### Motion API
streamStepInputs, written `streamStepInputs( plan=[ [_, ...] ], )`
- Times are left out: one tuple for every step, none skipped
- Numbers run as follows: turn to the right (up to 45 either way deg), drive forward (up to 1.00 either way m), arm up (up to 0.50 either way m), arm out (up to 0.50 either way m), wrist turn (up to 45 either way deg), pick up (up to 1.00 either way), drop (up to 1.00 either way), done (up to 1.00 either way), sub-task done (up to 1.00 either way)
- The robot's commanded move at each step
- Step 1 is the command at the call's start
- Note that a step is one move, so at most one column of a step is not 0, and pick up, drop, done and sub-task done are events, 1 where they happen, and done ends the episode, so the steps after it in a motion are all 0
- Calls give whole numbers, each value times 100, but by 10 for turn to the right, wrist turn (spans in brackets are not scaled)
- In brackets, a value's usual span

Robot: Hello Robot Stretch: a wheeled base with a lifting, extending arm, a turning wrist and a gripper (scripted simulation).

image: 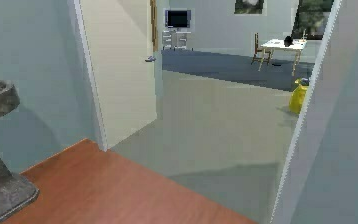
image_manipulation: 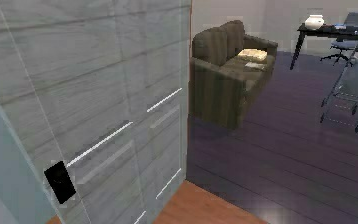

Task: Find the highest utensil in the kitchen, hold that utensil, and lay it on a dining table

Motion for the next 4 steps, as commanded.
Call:
streamStepInputs(
  plan=[
    [60,0,0,0,0,0,0,0,0],
    [0,100,0,0,0,0,0,0,0],
    [30,0,0,0,0,0,0,0,0],
    [0,85,0,0,0,0,0,0,0]
  ],
)
